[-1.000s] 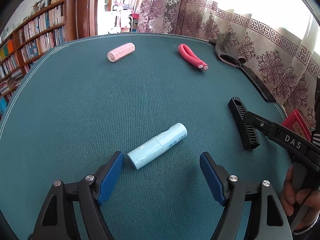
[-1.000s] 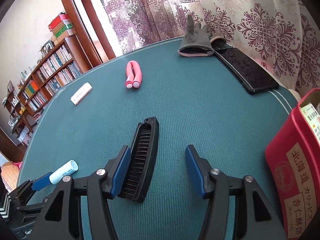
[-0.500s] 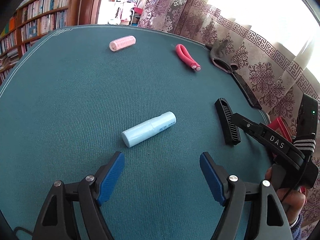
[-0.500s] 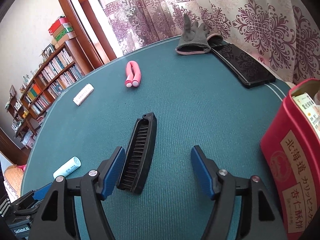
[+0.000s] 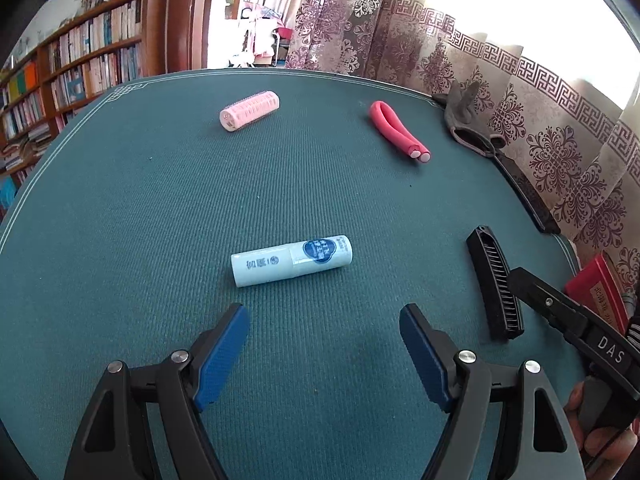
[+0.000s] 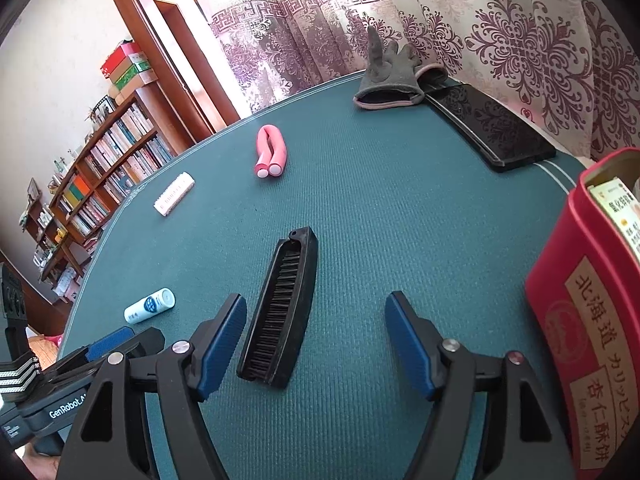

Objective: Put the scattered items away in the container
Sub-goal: 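Grasp the light blue tube with the left gripper while the right holds the comb, then carry the light blue tube and black comb over the red tin and release, then open both grippers in the tin and withdraw toward the table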

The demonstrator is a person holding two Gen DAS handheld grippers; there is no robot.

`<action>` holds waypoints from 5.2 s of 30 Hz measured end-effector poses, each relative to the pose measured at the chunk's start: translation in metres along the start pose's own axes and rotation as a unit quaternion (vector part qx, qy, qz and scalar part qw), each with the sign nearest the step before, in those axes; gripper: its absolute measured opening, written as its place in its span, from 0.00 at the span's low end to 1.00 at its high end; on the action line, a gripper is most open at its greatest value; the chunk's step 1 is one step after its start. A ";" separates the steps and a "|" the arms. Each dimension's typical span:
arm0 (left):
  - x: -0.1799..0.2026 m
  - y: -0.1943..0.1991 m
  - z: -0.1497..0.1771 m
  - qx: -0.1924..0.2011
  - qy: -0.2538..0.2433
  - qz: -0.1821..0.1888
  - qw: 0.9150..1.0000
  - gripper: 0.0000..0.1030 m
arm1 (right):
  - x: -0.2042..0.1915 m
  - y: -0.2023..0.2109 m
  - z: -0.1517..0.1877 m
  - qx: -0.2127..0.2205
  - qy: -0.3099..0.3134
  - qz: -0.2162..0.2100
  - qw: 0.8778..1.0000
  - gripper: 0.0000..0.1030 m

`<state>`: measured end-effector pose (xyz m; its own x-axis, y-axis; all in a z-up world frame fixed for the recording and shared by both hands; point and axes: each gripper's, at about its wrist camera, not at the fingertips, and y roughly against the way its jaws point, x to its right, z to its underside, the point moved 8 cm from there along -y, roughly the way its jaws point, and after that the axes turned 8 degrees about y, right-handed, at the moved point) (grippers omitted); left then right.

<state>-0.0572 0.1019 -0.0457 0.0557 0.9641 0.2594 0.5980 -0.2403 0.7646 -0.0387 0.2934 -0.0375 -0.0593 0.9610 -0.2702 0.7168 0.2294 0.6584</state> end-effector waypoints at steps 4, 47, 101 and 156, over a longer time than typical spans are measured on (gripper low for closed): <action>-0.008 -0.003 -0.003 0.010 0.005 -0.027 1.000 0.88 | -0.001 -0.001 0.000 -0.001 0.003 0.001 1.000 0.75; -0.028 0.025 -0.006 0.029 0.001 0.008 1.000 0.69 | -0.029 -0.026 -0.004 -0.056 0.137 0.116 0.982 0.45; 0.343 0.075 0.101 -0.019 -0.329 0.260 0.908 0.70 | 0.170 0.269 0.027 0.145 -0.079 0.215 0.963 0.28; 0.078 0.020 -0.017 0.003 -0.087 0.105 0.991 0.80 | 0.012 0.116 -0.012 0.049 0.028 0.092 0.994 0.29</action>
<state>-0.0549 0.1708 -0.0001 0.3162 0.8976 0.3072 0.5638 -0.4382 0.7001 0.0355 0.3337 0.0436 0.0418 0.9929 -0.1110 0.7829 0.0364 0.6211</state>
